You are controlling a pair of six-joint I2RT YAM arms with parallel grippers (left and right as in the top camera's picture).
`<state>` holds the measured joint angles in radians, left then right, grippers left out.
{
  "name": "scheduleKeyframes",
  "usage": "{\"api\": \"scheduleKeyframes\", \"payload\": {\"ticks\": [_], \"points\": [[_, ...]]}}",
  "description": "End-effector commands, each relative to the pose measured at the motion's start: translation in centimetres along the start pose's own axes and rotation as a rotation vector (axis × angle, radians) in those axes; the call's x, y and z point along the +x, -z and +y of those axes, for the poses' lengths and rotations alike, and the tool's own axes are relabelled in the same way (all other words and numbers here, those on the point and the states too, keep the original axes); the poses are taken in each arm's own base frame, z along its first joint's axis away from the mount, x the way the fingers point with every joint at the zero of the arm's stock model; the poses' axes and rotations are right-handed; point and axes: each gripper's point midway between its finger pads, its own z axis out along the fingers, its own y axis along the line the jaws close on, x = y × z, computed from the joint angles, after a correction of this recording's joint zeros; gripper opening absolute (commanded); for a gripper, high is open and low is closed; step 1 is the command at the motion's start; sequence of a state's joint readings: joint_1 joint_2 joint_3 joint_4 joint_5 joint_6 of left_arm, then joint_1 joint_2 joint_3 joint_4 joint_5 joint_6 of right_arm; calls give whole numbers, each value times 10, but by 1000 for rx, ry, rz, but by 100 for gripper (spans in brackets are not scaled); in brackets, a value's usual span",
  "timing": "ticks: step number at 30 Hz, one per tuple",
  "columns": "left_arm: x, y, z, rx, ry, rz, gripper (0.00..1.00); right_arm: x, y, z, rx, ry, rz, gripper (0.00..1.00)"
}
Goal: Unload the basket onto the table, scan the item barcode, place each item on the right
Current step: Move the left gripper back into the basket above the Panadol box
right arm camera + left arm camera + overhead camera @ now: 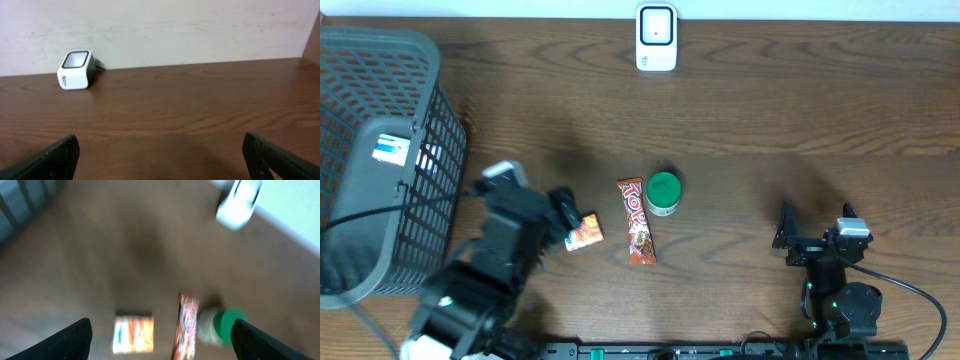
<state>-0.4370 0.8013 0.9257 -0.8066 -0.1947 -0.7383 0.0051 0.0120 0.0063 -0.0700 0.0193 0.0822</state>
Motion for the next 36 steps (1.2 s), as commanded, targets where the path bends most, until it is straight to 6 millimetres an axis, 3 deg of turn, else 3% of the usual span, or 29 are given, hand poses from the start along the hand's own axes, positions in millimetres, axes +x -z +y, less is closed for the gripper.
{"api": "scheduleKeyframes", "payload": {"ticks": [1,4,8,11,15,20,21,27,32,36], "points": [[-76,41,4,-32,-9,-212,89,0,0,1,-4,13,-2,99],[-136,79,16,-102,20,-356,89,0,0,1,-4,13,-1,99],[-183,106,47,-256,101,-425,89,0,0,1,-4,13,-2,99],[-212,113,86,-401,230,-441,89,0,0,1,-4,13,-2,99],[-232,104,128,-506,360,-413,89,0,0,1,-4,13,-2,99],[-237,68,181,-615,503,-339,89,0,0,1,-4,13,-2,99],[-238,49,195,-641,515,-301,89,0,0,1,-4,13,-2,99],[-232,-15,228,-696,531,-169,89,0,0,1,-4,13,-1,99],[-212,-78,261,-749,604,-52,89,0,0,1,-4,13,-2,99],[-201,-105,275,-773,659,-20,89,0,0,1,-4,13,-1,99]]}}
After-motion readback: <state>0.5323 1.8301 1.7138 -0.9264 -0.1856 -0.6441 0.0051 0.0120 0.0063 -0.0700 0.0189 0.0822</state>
